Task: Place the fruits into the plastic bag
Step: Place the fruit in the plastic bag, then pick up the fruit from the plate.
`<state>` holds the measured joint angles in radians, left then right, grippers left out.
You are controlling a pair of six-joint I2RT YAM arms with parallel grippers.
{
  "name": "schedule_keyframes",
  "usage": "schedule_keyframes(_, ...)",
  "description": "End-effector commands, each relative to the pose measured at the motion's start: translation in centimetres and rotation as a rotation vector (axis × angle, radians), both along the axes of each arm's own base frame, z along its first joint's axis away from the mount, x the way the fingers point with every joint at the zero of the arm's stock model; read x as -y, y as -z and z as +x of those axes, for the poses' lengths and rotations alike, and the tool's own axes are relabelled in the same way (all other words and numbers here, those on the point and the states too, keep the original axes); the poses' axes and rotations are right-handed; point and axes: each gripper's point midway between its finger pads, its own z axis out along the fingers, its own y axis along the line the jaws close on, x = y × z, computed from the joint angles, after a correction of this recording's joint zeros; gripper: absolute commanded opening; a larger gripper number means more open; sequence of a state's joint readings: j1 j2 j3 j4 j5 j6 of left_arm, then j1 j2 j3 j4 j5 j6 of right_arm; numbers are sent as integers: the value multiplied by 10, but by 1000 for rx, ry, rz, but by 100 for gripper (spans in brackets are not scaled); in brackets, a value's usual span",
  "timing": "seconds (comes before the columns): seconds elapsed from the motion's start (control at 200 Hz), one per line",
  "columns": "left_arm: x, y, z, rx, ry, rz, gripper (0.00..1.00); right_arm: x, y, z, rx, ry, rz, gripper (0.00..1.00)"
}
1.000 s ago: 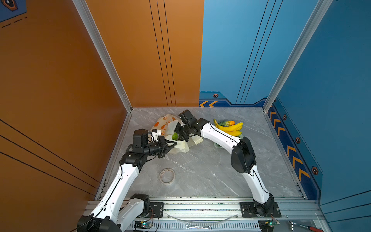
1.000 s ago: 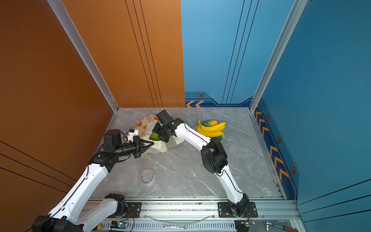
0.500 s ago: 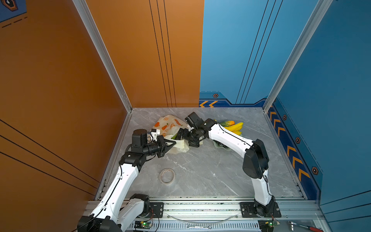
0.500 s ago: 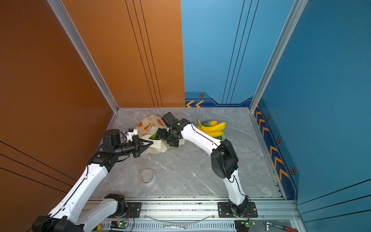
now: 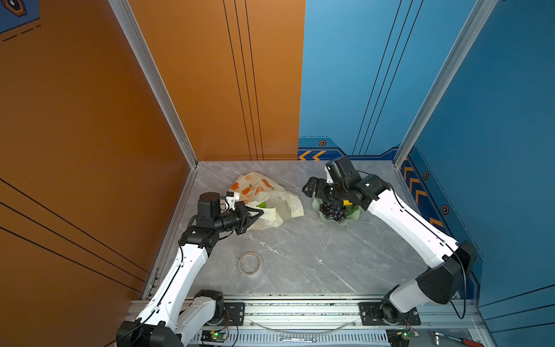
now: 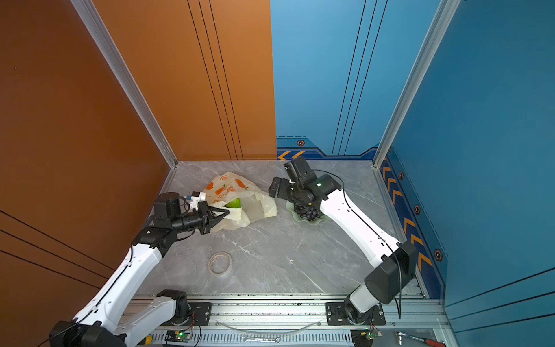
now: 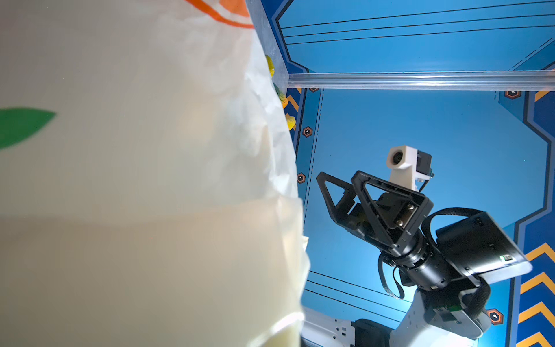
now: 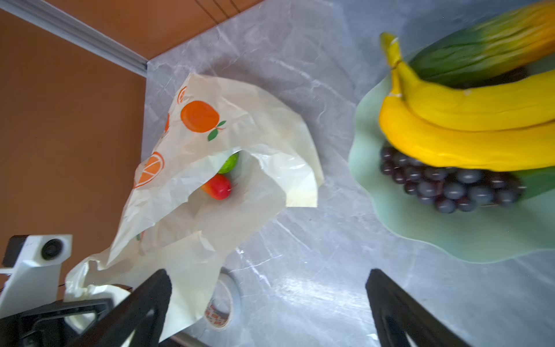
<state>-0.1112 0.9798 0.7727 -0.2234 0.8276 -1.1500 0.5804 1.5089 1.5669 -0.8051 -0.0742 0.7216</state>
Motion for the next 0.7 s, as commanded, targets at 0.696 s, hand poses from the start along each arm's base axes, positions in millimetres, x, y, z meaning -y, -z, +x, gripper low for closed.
schedule_keyframes(0.696, 9, -11, -1, 33, 35, -13, 0, 76, 42, 42, -94, -100, -554, 90)
